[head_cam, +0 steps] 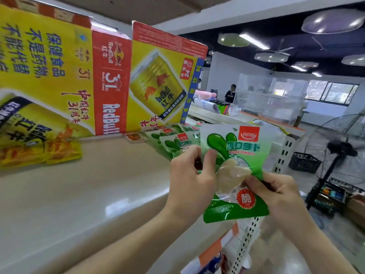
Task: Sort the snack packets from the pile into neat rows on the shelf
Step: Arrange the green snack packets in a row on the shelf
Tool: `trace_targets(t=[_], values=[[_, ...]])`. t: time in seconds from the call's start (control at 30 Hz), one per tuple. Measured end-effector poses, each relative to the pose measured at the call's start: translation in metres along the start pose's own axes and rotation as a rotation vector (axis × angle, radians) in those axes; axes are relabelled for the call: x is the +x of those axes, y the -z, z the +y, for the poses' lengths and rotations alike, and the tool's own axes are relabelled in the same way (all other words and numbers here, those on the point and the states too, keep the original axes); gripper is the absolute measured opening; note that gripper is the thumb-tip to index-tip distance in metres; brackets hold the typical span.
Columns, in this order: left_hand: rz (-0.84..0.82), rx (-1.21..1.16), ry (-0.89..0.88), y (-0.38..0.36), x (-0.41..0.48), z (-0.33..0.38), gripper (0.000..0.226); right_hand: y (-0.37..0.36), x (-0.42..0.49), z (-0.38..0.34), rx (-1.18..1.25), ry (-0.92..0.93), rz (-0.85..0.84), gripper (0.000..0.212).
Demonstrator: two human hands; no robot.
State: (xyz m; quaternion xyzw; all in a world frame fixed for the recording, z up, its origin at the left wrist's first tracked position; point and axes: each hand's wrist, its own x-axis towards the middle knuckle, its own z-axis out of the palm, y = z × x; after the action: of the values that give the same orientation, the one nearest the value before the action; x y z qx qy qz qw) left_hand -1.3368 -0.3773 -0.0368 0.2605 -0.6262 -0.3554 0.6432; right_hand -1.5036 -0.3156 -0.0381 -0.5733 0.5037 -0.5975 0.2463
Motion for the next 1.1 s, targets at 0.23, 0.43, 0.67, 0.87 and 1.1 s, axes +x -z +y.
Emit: trace_targets(t=[0.23, 0.43, 0.67, 0.87, 1.1], values=[[0.125, 0.099, -0.04, -0.02, 0.019, -0.015, 0.039, 0.016, 0.051, 0.029, -0.025, 0.1, -0.105, 0.018], [0.267, 0.182, -0.03, -0.044, 0.061, -0.014, 0.03, 0.053, 0.131, 0.03, -0.102, 0.277, -0.245, 0.023], [0.369, 0.268, 0.016, -0.104, 0.126, -0.021, 0.026, 0.101, 0.223, 0.027, -0.336, 0.382, -0.295, 0.024], [0.319, 0.536, 0.149, -0.153, 0.158, -0.066, 0.04, 0.126, 0.258, 0.044, -0.931, 0.149, -0.211, 0.016], [0.145, 0.929, 0.345, -0.177, 0.159, -0.103, 0.036, 0.117, 0.247, 0.063, -1.233, 0.025, -0.254, 0.034]])
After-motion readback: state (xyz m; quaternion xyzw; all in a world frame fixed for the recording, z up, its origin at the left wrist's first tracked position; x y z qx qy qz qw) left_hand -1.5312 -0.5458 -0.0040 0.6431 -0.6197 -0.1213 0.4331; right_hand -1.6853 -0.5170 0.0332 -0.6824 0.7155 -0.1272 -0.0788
